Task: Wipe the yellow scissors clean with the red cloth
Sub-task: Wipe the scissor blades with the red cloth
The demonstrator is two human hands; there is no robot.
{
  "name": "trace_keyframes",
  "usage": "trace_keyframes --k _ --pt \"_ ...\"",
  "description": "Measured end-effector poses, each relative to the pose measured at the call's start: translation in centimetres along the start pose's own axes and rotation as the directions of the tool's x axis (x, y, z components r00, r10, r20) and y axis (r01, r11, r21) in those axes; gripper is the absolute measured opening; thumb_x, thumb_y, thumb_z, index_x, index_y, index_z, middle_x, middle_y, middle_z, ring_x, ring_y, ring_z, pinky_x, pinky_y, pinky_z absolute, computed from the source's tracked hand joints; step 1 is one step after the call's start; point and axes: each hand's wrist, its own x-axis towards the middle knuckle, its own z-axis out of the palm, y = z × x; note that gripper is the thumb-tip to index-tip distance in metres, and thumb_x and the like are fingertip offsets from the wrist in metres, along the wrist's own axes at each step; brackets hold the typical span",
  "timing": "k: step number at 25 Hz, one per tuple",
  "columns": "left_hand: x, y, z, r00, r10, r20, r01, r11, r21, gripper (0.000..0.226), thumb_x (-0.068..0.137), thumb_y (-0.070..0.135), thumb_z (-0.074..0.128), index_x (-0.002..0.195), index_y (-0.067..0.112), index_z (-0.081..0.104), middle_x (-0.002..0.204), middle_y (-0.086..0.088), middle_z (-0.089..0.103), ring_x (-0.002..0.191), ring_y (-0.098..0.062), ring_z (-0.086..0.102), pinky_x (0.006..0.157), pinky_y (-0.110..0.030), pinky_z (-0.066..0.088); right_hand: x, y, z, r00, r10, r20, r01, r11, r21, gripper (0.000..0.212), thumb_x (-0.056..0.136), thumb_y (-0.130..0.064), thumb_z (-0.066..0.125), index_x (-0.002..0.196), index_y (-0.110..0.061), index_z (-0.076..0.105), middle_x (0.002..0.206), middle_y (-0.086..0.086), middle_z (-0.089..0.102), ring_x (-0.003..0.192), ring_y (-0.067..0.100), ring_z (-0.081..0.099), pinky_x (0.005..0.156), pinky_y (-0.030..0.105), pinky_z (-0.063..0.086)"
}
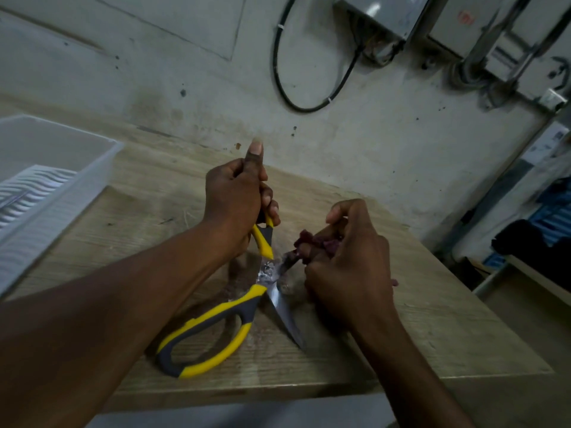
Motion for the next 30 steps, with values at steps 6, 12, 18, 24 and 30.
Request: trace_keyframes --k 6,12,18,24,30 --pt "0.2 -0.3 -0.5 0.999 0.013 -0.032 -0.013 1.0 0.009 0.05 0.101 0.048 0.059 0.071 0.008 0.05 0.044 -0.007 0.045 0.035 -0.024 0.048 0.042 -0.034 0.049 -2.6 -1.3 0.6 0.98 -0.124 0.156 0.106 0.987 0.122 0.049 0.066 -0.02 0.074 0.102 -0.038 0.046 0.079 -0.01 0.072 0.074 0.01 0.069 0.063 0.043 0.057" --pt "-0.2 0.1 0.0 1.0 0.008 -0.022 -0.008 1.0 -0.003 0.051 0.101 0.048 0.058 0.07 0.008 0.05 0.043 -0.007 0.043 0.034 -0.024 0.046 0.042 -0.033 0.048 0.2 0.1 -0.4 0.999 -0.021 0.033 0.019 0.997 0.068 0.063 0.067 -0.011 0.08 0.111 -0.039 0.045 0.079 -0.006 0.07 0.076 0.009 0.069 0.065 0.046 0.06" --pt "0.0 -0.5 -0.6 0.998 -0.002 -0.057 0.003 1.0 0.024 0.052 0.099 0.052 0.059 0.07 0.009 0.051 0.044 -0.008 0.044 0.036 -0.024 0.047 0.044 -0.035 0.049 -1.5 -0.8 0.2 0.972 -0.119 0.205 0.098 0.989 0.107 0.067 0.071 -0.018 0.079 0.126 -0.038 0.048 0.078 -0.009 0.07 0.073 0.006 0.066 0.064 0.043 0.056" --pt "-0.3 0.1 0.0 1.0 -0.005 -0.004 0.005 1.0 -0.009 0.051 0.101 0.051 0.055 0.07 0.011 0.05 0.046 -0.007 0.042 0.036 -0.024 0.046 0.045 -0.033 0.047 1.1 -0.1 -1.3 0.991 0.105 0.079 -0.121 0.963 0.239 0.083 0.082 -0.013 0.082 0.146 -0.042 0.038 0.088 -0.01 0.073 0.08 0.012 0.074 0.074 0.048 0.064" --pt "-0.3 -0.2 -0.5 0.999 0.004 -0.052 -0.002 1.0 0.029 0.053 0.1 0.052 0.057 0.068 0.011 0.05 0.045 -0.007 0.042 0.037 -0.024 0.046 0.045 -0.035 0.049 -1.4 -0.9 0.7 0.996 -0.023 0.088 0.019 0.998 0.053 0.092 0.072 -0.018 0.078 0.152 -0.037 0.038 0.1 -0.016 0.072 0.099 0.011 0.067 0.086 0.037 0.059"
